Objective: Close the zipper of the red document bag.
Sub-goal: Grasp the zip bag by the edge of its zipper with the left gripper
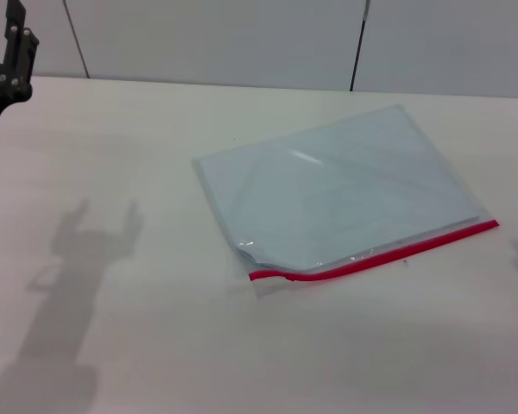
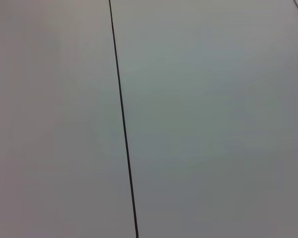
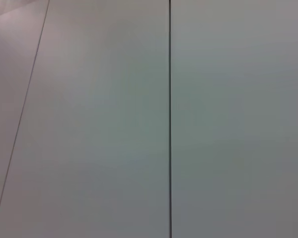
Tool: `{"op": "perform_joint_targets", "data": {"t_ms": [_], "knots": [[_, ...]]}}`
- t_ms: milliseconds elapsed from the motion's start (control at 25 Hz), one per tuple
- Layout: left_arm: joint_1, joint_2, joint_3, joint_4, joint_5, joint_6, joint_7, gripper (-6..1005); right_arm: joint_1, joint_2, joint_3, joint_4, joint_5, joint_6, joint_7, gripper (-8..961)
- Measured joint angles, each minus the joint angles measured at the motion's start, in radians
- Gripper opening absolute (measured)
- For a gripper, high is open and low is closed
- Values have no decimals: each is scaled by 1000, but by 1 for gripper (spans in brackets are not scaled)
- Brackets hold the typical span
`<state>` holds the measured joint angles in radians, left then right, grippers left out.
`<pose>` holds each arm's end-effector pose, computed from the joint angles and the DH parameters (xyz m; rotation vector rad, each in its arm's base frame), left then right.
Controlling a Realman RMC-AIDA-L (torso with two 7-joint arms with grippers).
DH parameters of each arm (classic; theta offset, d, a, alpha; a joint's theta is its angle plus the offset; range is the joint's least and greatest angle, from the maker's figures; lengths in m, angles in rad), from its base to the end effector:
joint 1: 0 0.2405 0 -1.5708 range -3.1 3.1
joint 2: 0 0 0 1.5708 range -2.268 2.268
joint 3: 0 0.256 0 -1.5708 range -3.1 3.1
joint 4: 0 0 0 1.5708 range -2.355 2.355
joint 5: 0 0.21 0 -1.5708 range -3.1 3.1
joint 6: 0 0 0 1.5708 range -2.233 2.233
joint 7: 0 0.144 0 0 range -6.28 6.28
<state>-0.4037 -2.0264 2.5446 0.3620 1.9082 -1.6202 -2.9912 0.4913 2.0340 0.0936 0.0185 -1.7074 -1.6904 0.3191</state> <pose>-0.2763 0.3112 0.0339 -1.2788 -0.1271 -0.9063 0.2824 0.3135 0.0315 -1.6578 0.1524 1.1057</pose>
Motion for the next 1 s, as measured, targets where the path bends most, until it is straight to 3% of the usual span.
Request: {"op": "perform_joint_targets", "data": {"t_ms": [1000], "knots": [[-3,0,3,0,2,13,0,690,0,0,0,-2,0,0,0,815]]}}
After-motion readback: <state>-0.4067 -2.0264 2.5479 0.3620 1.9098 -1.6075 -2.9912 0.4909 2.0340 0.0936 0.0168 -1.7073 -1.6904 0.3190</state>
